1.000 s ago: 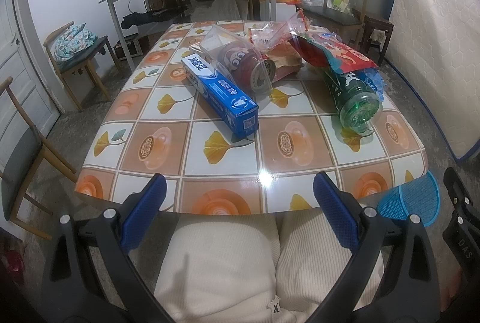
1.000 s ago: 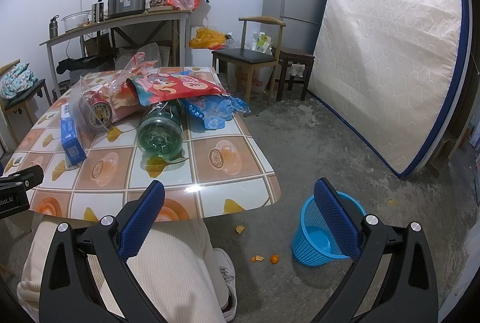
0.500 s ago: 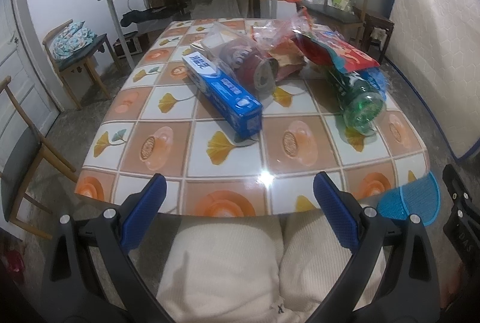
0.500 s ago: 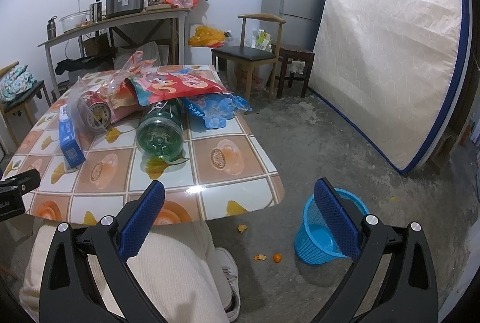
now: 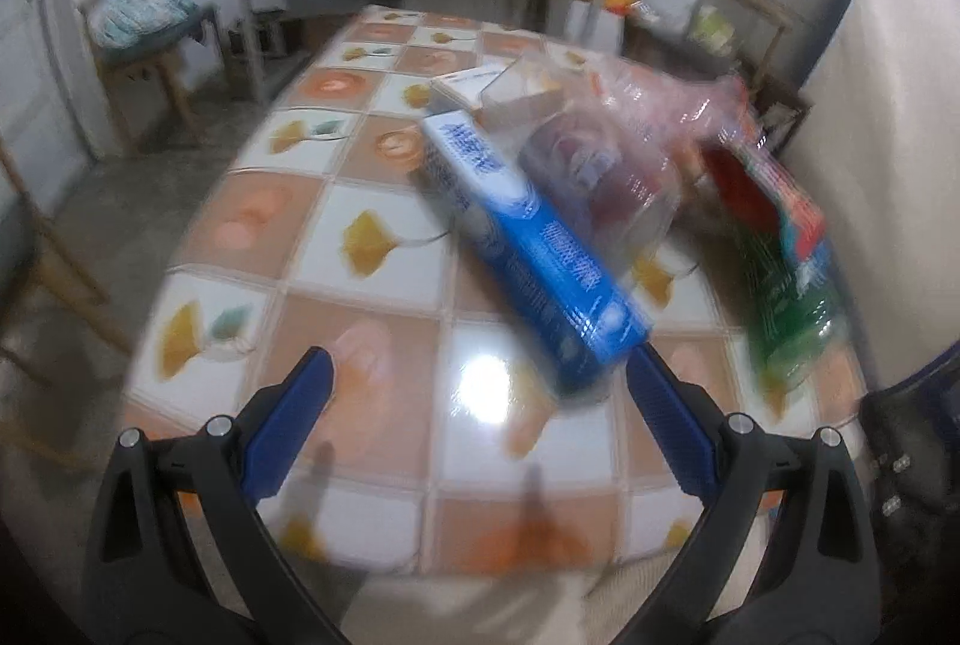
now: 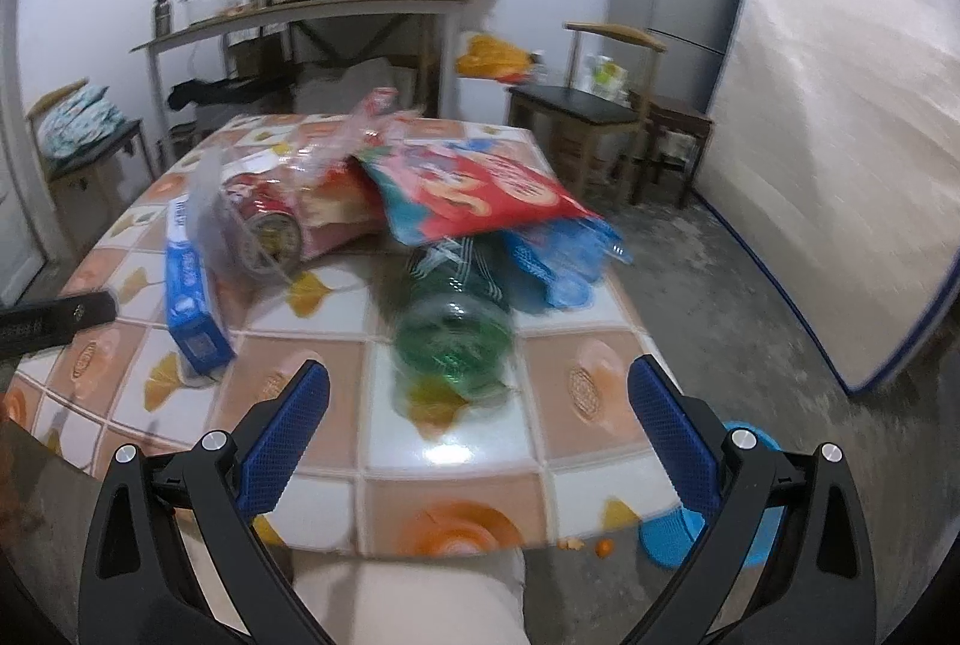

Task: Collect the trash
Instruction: 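Grasp the blue toothpaste box with the left gripper while the right gripper approaches the clear container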

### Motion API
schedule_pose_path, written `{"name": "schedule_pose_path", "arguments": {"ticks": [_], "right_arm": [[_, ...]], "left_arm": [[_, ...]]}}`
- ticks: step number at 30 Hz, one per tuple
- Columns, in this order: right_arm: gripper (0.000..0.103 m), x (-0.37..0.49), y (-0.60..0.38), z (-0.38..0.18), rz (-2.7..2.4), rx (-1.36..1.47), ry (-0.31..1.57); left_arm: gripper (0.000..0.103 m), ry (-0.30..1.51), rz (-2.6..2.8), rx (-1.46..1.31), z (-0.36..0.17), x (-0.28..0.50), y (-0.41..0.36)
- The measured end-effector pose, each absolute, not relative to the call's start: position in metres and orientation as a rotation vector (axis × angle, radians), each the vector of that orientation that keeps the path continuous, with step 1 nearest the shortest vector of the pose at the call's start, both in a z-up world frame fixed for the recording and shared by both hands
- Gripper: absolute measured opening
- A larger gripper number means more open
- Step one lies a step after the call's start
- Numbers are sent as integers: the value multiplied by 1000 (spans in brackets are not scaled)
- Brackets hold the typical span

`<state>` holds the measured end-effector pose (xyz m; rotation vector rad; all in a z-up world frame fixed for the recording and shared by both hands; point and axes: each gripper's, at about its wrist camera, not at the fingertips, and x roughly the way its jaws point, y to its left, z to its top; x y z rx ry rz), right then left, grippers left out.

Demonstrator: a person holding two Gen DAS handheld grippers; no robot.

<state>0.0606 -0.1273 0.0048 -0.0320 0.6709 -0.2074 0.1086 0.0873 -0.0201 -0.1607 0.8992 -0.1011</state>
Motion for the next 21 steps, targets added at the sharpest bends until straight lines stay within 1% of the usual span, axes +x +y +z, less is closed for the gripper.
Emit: {"name": "schedule_pose_path", "arguments": {"ticks": [3, 6, 9, 16, 20, 21], "right_arm": [[97, 78, -119, 9, -172, -54, 664], [97, 92, -116, 12, -146, -44, 662], [97, 103, -119, 12, -134, -24, 668], [97, 114, -132, 13, -139, 7, 670], [97, 117, -148, 12, -161, 31, 680], [97, 118, -152, 11, -165, 37, 680]], "left_arm": [[94, 915, -255, -331, -23, 136, 96], [94, 976, -318, -412, -34, 160, 91], [94, 1019, -278, -394, -46, 181, 80], [94, 1089, -222, -238, -62, 201, 64], [71, 1097, -237, -215, -65, 195, 66], [67, 1100, -247, -235, -64, 193, 68]]}}
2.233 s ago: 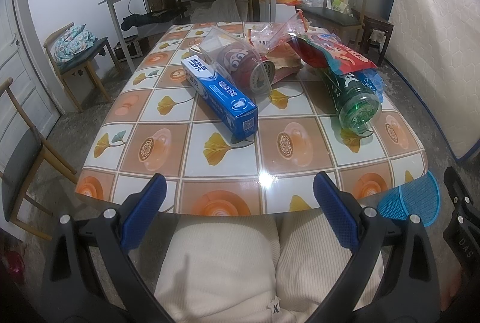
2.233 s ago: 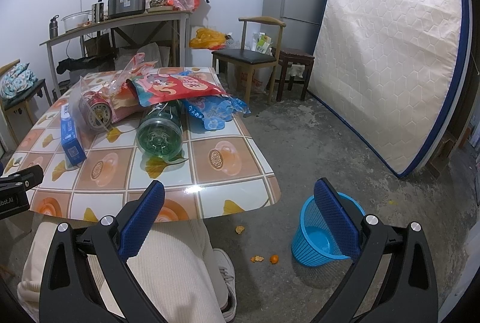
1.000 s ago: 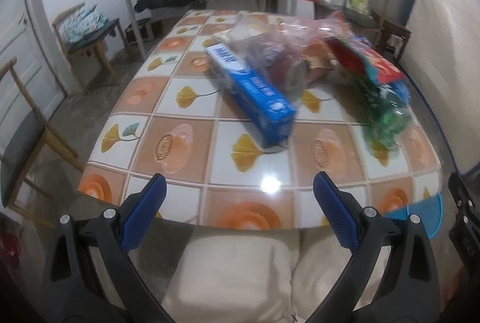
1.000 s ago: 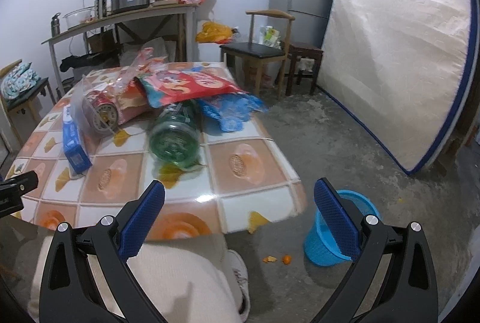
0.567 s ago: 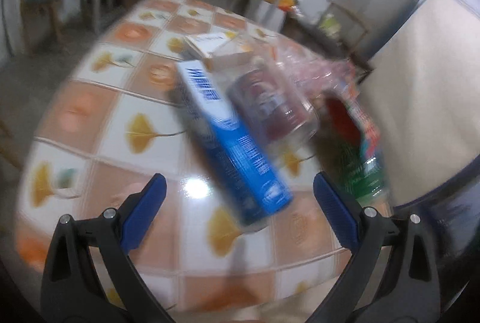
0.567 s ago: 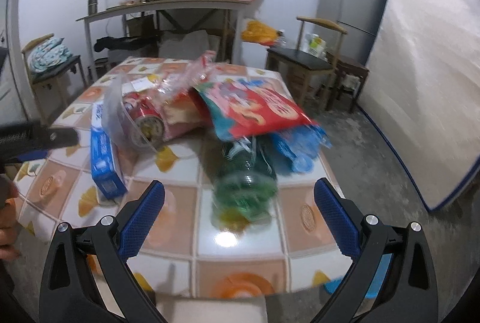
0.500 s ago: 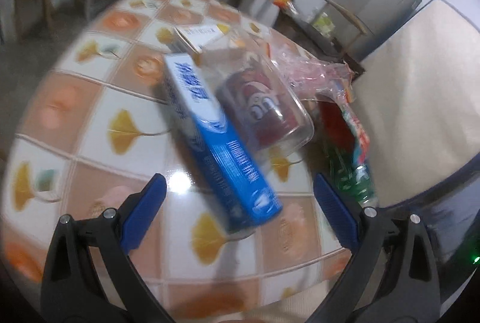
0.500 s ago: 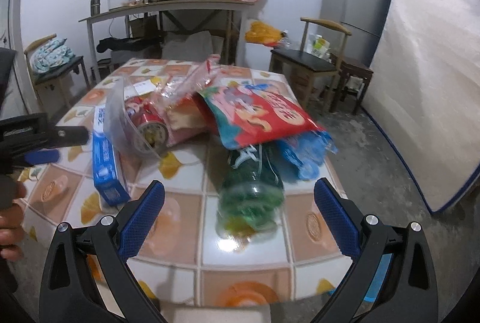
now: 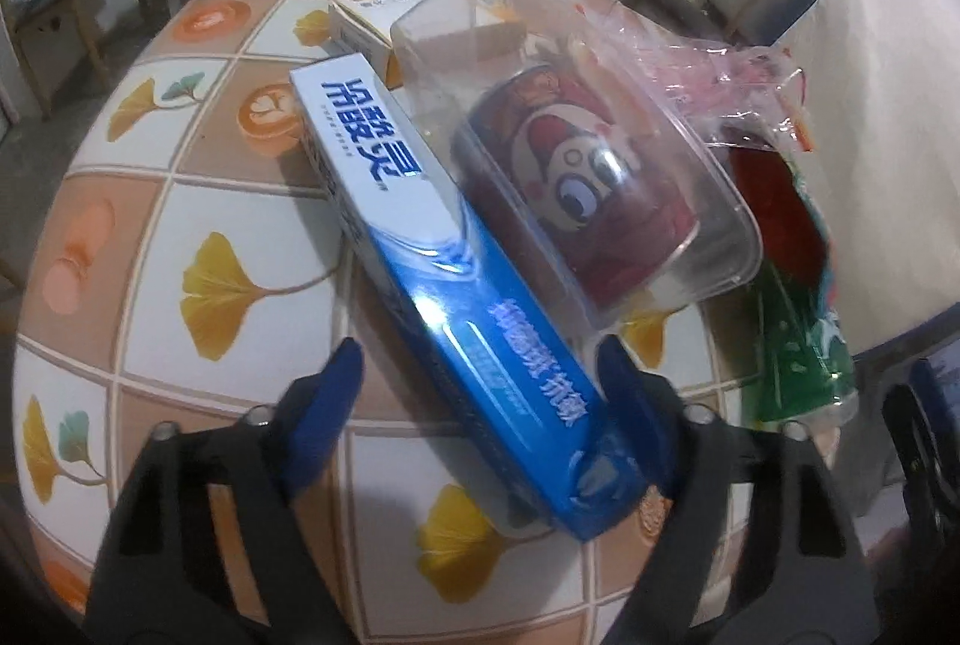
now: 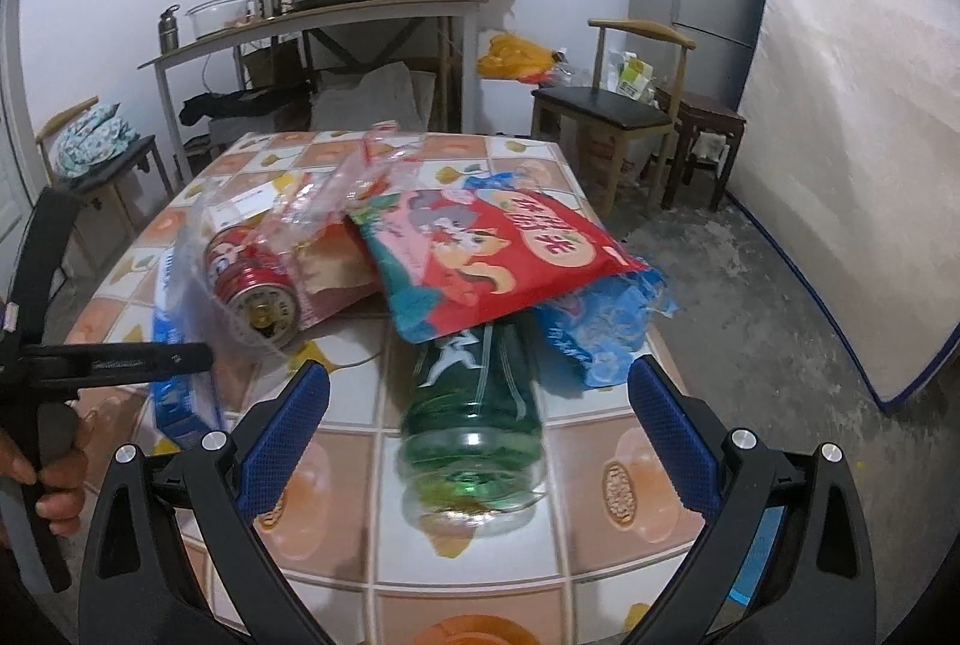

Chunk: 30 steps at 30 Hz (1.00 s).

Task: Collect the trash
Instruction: 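Grasp the blue toothpaste box with the left gripper while the right gripper approaches the clear container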

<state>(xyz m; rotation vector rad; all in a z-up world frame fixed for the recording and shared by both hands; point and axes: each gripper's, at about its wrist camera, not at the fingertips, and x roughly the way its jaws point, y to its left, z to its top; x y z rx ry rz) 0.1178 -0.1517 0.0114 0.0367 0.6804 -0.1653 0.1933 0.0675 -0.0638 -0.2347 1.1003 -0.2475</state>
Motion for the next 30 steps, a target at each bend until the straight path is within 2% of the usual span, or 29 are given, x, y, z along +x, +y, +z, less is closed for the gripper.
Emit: {"name": "schedule_pose_path", "arguments": {"ticks": [2, 5, 8, 14, 15, 16, 17, 18, 19, 23, 30], "right_arm": [[97, 120, -158, 10, -172, 51, 683], [97, 121, -168, 6, -167, 80, 698], [97, 121, -172, 1, -153, 97, 709], [97, 116, -149, -6, -19, 85, 719], [97, 116, -141, -7, 7, 69, 727], [97, 118, -131, -11, 42, 48, 744], [97, 122, -120, -16, 81, 31, 770], [97, 123, -110, -19, 83, -1, 761], [97, 123, -101, -21, 88, -37, 753], [97, 132, -68, -28, 128, -186, 775], [97, 133, -60, -21, 180, -196, 825]], "left_arm": [[54, 1108, -269, -265, -62, 191, 71], [47, 1127, -257, -262, -59, 187, 76], [42, 1157, -257, -281, -59, 179, 87], [40, 1202, -226, -306, -60, 149, 118], [40, 1203, -221, -316, -60, 145, 122], [45, 1196, -211, -319, -59, 142, 126], [52, 1189, -190, -310, -59, 142, 128], [65, 1182, -161, -298, -58, 144, 129], [72, 1180, -152, -290, -58, 145, 129], [72, 1185, -141, -246, -62, 161, 121], [69, 1149, -108, -146, -71, 170, 122]]}}
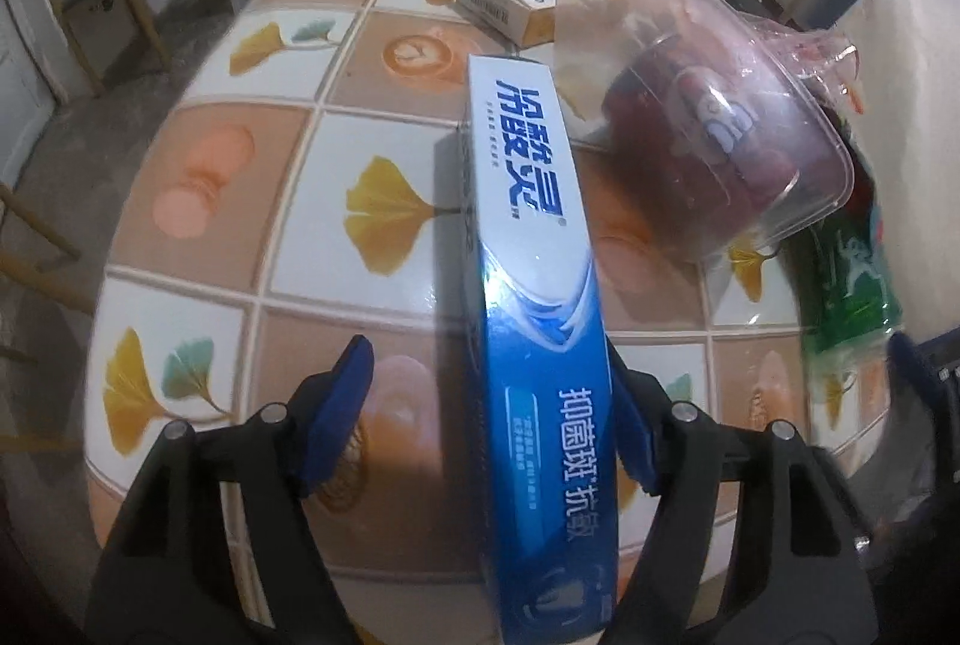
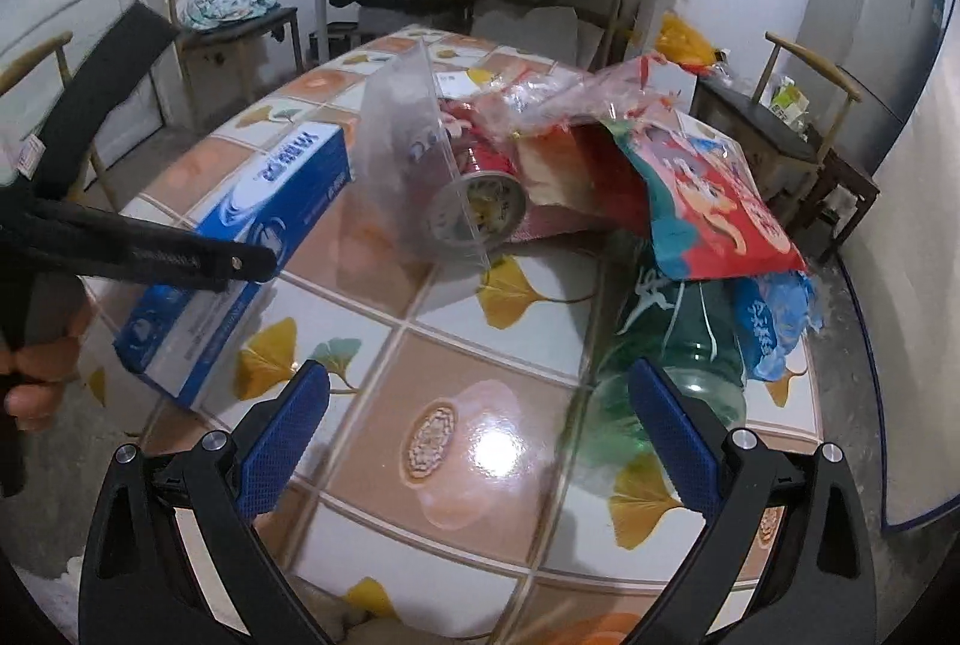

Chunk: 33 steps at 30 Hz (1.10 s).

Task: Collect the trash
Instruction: 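Grasp the blue toothpaste box with the left gripper while the right gripper approaches the clear container, then grasp the red drink can with the right gripper while the left gripper holds the toothpaste box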

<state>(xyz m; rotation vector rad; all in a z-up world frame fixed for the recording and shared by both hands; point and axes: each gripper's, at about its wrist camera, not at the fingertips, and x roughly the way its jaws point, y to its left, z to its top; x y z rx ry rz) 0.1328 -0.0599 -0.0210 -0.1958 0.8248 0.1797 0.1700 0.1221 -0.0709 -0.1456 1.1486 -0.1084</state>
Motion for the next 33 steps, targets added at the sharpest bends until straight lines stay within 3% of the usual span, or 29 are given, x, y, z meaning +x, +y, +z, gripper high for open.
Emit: {"name": "schedule_pose_path", "arguments": {"ticks": [8, 10, 16, 21, 24, 29, 30, 32, 33], "right_arm": [[97, 124, -67, -5, 185, -190, 830], [97, 116, -73, 4, 186, -194, 789], [97, 120, -109, 45, 105, -63, 689], [95, 156, -122, 56, 193, 94, 739], [87, 191, -92, 54, 320, 61, 772], [60, 248, -47, 30, 416, 9, 878], [57, 255, -43, 26, 427, 10, 895], [37, 272, -31, 16, 442, -6, 940], [32, 277, -26, 10, 448, -14, 960]], "left_arm": [[69, 1086, -148, -133, -73, 162, 129], [74, 1061, -173, -146, -74, 158, 131], [76, 1040, -207, -153, -77, 159, 132], [73, 1046, -206, -179, -76, 160, 138], [65, 1043, -195, -182, -76, 159, 142], [38, 1044, -162, -206, -76, 159, 153], [37, 1045, -159, -217, -76, 159, 155], [37, 1046, -166, -233, -76, 159, 159], [37, 1046, -167, -233, -76, 159, 158]]}}
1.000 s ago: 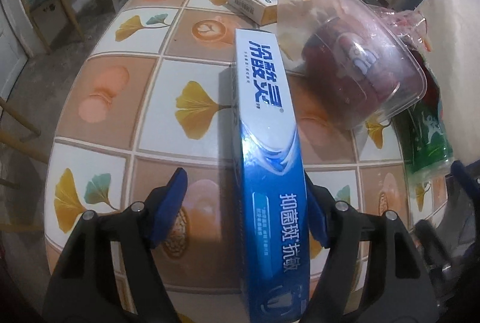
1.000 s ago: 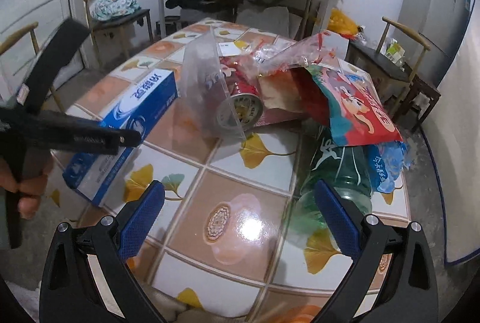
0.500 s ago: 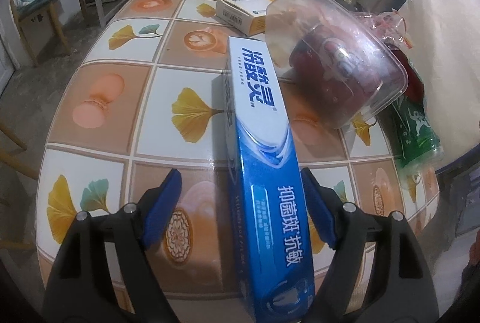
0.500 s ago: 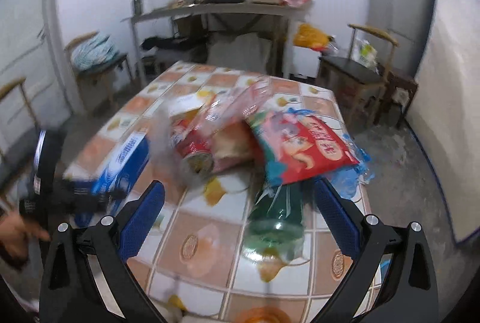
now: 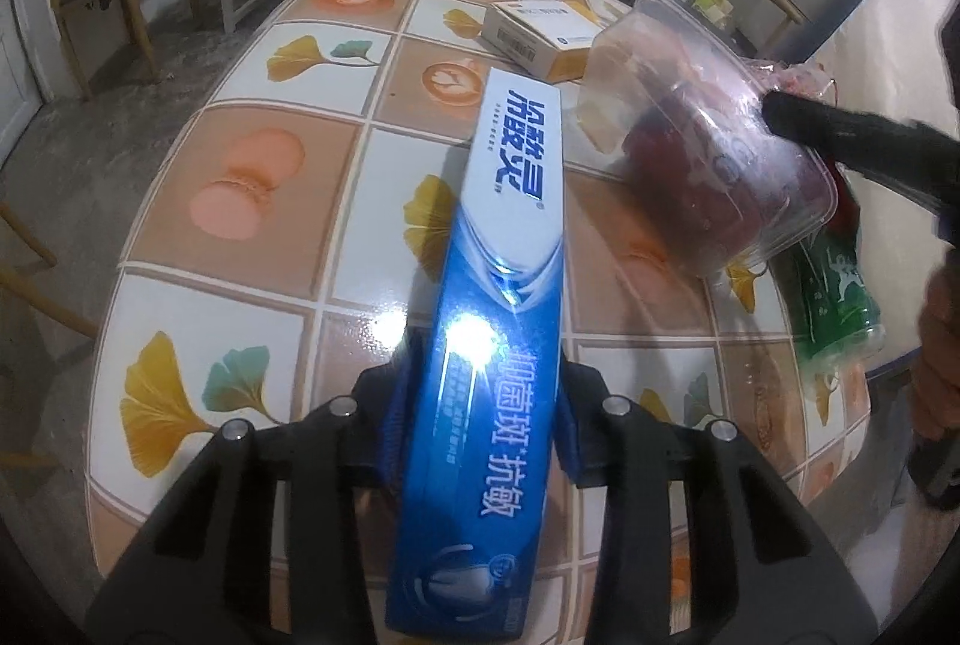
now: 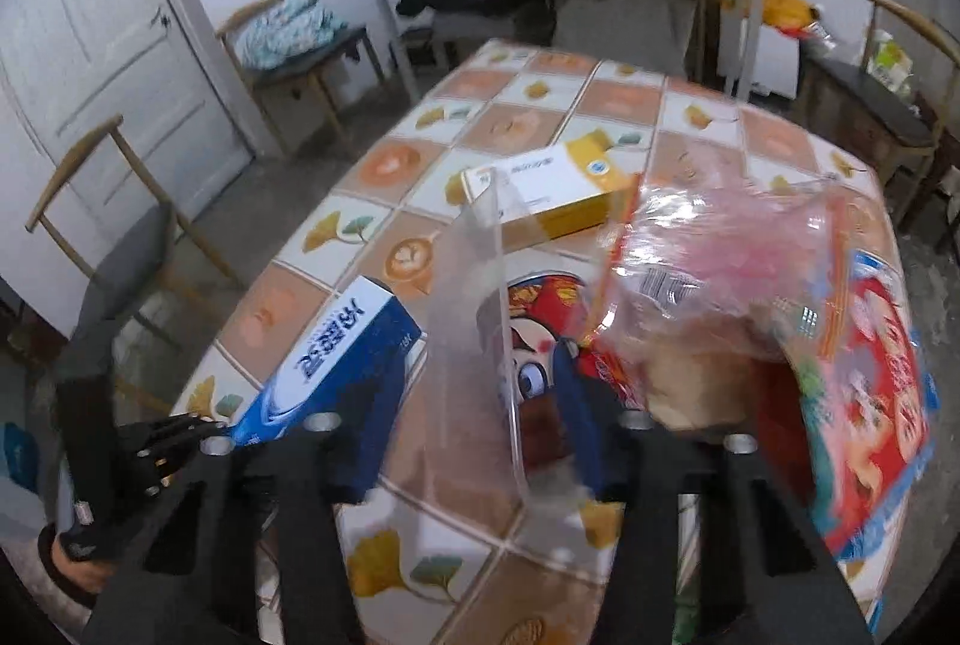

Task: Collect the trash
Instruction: 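Grasp the red drink can with the right gripper while the left gripper holds the toothpaste box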

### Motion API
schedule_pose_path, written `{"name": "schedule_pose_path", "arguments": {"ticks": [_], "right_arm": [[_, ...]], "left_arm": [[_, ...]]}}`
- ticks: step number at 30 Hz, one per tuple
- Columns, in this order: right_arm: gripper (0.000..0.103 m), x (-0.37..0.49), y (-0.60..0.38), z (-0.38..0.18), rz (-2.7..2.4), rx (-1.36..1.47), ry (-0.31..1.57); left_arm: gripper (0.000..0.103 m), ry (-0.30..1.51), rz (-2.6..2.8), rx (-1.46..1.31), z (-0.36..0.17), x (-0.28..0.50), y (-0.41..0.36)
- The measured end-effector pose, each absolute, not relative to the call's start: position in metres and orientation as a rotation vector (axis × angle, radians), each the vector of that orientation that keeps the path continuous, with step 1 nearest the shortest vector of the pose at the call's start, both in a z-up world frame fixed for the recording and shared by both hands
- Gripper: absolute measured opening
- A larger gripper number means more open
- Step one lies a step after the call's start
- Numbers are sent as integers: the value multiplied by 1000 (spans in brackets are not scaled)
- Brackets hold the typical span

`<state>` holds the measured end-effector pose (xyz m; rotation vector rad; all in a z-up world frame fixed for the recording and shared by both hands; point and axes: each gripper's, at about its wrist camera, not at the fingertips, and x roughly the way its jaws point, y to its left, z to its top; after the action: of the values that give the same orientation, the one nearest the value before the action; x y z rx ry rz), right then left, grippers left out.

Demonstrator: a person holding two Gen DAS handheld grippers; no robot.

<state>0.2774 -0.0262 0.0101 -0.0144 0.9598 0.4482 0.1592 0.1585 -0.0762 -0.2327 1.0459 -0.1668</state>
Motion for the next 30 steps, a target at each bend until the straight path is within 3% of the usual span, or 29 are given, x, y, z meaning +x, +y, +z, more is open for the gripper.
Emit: {"name": "schedule_pose_path", "arguments": {"ticks": [2, 5, 16, 21, 30], "right_arm": [[17, 283, -19, 3, 464, -15, 986], [8, 281, -28, 0, 517, 85, 1004], [4, 284, -90, -37, 843, 875, 1043], [4, 275, -75, -29, 774, 688, 1066], [4, 208, -12, 3, 636, -42, 1024]], "left_arm": [[36, 1046, -167, -236, -76, 159, 159], [36, 1047, -174, -255, -76, 160, 161], [35, 1048, -183, -282, -77, 159, 164], [35, 1047, -180, -284, -78, 159, 164], [35, 1046, -181, -286, -77, 157, 165]]}}
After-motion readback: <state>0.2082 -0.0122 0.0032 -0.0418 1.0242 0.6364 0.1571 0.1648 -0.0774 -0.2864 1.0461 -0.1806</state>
